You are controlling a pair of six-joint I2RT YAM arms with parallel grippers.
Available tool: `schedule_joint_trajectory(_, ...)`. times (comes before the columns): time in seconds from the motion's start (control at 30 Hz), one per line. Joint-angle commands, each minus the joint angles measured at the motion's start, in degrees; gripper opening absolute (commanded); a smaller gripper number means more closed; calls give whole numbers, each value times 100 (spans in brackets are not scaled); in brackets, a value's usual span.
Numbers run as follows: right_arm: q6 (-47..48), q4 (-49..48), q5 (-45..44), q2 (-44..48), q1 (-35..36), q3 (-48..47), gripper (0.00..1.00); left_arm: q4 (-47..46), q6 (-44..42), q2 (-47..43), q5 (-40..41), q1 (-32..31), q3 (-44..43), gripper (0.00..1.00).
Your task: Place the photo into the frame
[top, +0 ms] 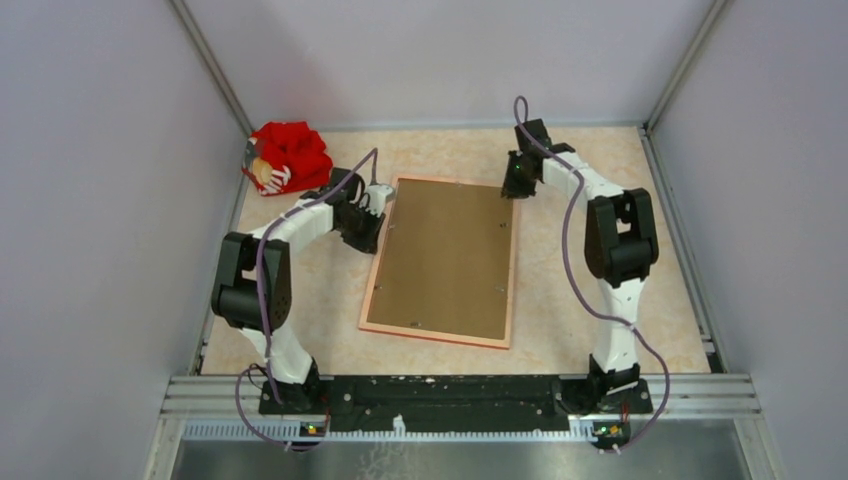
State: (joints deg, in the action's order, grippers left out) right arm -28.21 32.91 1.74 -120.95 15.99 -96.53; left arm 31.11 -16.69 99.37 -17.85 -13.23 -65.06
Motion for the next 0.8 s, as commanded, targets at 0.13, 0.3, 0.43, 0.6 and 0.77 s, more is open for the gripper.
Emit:
schedule_joint_trajectory(0.13,213,-426,305,1225,707,401,26,283,-191,-317,-384,114,-275,25)
schedule_joint_trajectory(0.3,55,-790,302,1431,920,906,25,213,-159,-219,-428,145,-258,25)
schedule_joint_trajectory(0.43,155,-597,35,938,904,237,23,197,-164,-132,-428,171,-310,25)
schedule_joint_trajectory(0.6,54,-627,-29,28,884,-633,18,91,-175,-58,-429,198,-286,25)
schedule_joint_trajectory(0.77,-105,-564,155,-798,819,-1508,20,80,-159,-1,-507,202,-306,25)
